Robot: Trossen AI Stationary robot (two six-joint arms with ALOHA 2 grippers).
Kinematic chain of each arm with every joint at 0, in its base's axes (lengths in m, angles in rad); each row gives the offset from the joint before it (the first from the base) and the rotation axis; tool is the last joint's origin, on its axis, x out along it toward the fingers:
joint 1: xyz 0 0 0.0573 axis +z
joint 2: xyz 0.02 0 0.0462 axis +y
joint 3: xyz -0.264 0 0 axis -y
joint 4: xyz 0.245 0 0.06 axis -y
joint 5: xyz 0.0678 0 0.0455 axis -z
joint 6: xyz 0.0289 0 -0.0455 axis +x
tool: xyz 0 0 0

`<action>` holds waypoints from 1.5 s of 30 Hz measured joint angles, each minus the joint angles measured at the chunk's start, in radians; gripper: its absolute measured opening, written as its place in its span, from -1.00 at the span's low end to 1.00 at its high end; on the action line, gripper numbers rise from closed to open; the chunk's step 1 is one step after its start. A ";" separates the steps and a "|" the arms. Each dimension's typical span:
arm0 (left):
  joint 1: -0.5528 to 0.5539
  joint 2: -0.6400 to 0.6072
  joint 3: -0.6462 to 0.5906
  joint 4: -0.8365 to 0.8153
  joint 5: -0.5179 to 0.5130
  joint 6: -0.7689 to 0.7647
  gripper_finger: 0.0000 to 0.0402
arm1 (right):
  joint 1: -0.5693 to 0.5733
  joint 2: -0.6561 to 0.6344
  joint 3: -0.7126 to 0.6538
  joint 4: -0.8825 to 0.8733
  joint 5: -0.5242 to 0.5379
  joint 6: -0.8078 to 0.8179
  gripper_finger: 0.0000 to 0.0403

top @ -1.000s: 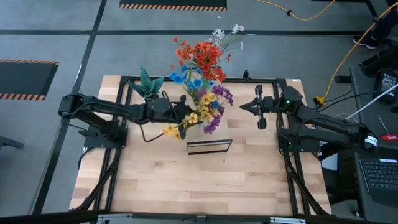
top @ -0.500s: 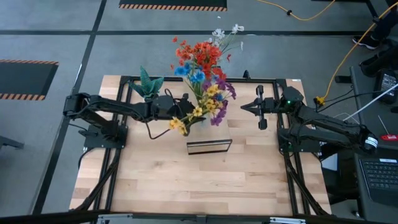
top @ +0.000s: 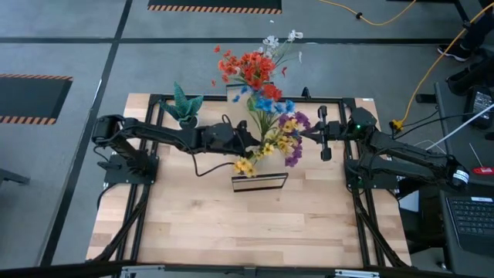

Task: Pick and place flowers into a vace then onto a shelf
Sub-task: Put the transparent vase with flowers on the shelf, then return to Home Position

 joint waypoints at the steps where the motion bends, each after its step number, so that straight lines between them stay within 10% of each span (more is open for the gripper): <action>1: -0.003 0.003 0.008 -0.010 0.000 0.001 -0.39 | 0.000 0.000 0.000 0.000 0.000 0.000 -0.94; 18: -0.079 0.006 0.020 -0.034 -0.030 0.022 -0.39 | 0.000 0.000 0.000 -0.043 0.000 0.000 -0.94; 27: -0.102 0.006 0.020 -0.036 -0.075 0.027 0.25 | 0.000 0.000 0.000 -0.045 0.000 0.001 -0.94; 45: -0.102 -0.125 0.017 -0.230 -0.088 0.035 0.28 | 0.000 0.000 0.000 -0.051 0.000 0.001 -0.94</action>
